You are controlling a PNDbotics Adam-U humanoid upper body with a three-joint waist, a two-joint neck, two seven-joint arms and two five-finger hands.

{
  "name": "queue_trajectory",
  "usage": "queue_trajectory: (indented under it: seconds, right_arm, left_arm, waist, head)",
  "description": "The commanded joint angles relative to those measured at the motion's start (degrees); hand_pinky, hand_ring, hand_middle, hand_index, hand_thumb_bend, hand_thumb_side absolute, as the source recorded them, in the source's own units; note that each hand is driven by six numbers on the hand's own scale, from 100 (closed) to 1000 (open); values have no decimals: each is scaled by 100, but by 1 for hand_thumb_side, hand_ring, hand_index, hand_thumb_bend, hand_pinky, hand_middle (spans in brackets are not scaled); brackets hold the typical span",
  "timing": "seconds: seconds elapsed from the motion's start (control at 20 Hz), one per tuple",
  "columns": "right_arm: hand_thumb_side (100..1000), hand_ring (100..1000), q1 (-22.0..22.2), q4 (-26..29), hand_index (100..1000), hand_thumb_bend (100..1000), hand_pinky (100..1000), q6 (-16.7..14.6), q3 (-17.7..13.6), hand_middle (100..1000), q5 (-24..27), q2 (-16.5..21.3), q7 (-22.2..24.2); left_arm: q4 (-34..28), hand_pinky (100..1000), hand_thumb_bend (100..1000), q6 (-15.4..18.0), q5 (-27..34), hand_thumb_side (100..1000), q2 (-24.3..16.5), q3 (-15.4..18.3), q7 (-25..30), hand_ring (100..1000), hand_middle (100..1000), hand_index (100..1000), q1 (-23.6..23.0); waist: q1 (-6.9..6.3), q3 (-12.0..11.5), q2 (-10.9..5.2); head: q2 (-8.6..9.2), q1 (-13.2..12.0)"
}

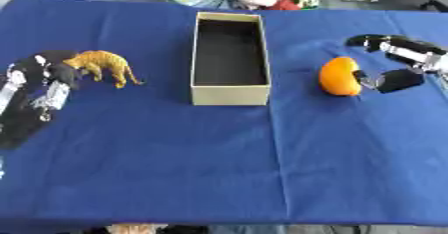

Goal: Pick up objects on the table and place them in the box.

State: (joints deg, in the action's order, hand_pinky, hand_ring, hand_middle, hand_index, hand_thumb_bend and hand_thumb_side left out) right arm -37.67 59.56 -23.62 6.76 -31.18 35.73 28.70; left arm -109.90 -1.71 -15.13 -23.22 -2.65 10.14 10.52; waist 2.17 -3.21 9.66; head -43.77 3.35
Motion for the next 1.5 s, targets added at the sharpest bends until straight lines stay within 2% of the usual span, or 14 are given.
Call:
queue_trajectory:
  seconds: [0.05, 0.4, 0.55, 0.7, 0.8, 0.85, 0.9, 0.95, 1.0, 1.05, 1.1, 1.15, 1.2, 1.5]
  right_arm:
    - [425, 1000, -166, -166, 1000, 100, 925, -14, -23, 983, -152, 44, 6]
    - [437, 1000, -380, -678, 986, 100, 909, 22, -106, 938, -463, -197, -145]
    - [404, 1000, -448, -874, 919, 100, 895, 43, -139, 901, -611, -287, -239]
    - [278, 980, -479, -957, 764, 100, 867, 71, -169, 853, -816, -329, -481]
    - [158, 948, -480, -940, 580, 100, 842, 121, -195, 814, -1004, -332, -813]
    - [138, 942, -475, -924, 546, 100, 838, 142, -201, 807, -1093, -333, -989]
    - [120, 922, -473, -900, 414, 100, 821, 158, -210, 777, -1170, -329, -1180]
    - [118, 919, -470, -875, 391, 100, 817, 171, -214, 771, -1235, -326, -1366]
    - [107, 897, -473, -845, 308, 100, 800, 180, -221, 741, -1276, -321, -1542]
    - [102, 884, -478, -805, 274, 100, 793, 184, -223, 723, -1302, -316, -1712]
    - [100, 876, -488, -756, 256, 100, 790, 180, -218, 710, -1312, -309, -1853]
    - [296, 872, -494, -713, 253, 100, 789, 173, -205, 710, -1314, -303, -1952]
    - [100, 868, -514, -655, 250, 100, 788, 152, -188, 704, -1306, -295, -2020]
    - [100, 856, -825, -87, 250, 100, 787, 8, -24, 703, -1074, -213, -1986]
  left_arm:
    - [-83, 703, 100, 5, 18, 776, -93, -3, 12, 585, 590, 851, 29]
    - [-80, 702, 100, 9, 23, 778, -77, -12, 21, 584, 590, 851, 30]
    - [-81, 702, 100, 10, 27, 779, -71, -16, 24, 584, 590, 851, 35]
    - [-78, 702, 100, 8, 26, 781, -67, -16, 25, 584, 590, 851, 35]
    - [-76, 702, 100, 8, 25, 781, -66, -16, 24, 583, 589, 851, 36]
    - [-75, 702, 100, 7, 25, 781, -65, -15, 23, 583, 589, 851, 37]
    - [-74, 702, 100, 6, 24, 782, -65, -14, 22, 583, 589, 851, 37]
    - [-73, 702, 100, 5, 23, 782, -65, -13, 20, 583, 589, 851, 35]
    - [-71, 702, 100, 4, 21, 782, -65, -13, 19, 583, 589, 851, 34]
    - [-71, 702, 100, 4, 20, 782, -64, -12, 18, 583, 589, 851, 34]
    - [-71, 702, 100, 5, 21, 783, -63, -13, 19, 583, 589, 851, 35]
    - [-71, 702, 100, 5, 21, 783, -63, -13, 19, 583, 589, 851, 36]
    - [-71, 702, 100, 5, 21, 782, -64, -14, 20, 583, 589, 851, 35]
    - [-75, 702, 100, 7, 29, 782, -77, -23, 26, 582, 589, 850, 31]
  waist:
    - [-21, -4, -98]
    - [-42, -23, -100]
    - [-44, -35, -97]
    - [-39, -45, -91]
    - [-33, -49, -86]
    - [-31, -51, -84]
    - [-28, -51, -83]
    - [-26, -51, -81]
    - [-24, -50, -80]
    - [-23, -49, -78]
    - [-22, -48, -78]
    - [-22, -46, -78]
    - [-22, -44, -80]
    - [-24, -27, -108]
  head:
    - [-22, 36]
    - [-33, 65]
    - [-35, 75]
    - [-35, 80]
    - [-35, 73]
    - [-35, 71]
    - [-35, 68]
    - [-35, 66]
    - [-35, 64]
    - [-35, 63]
    - [-35, 64]
    - [-35, 64]
    - [-35, 66]
    - [-35, 86]
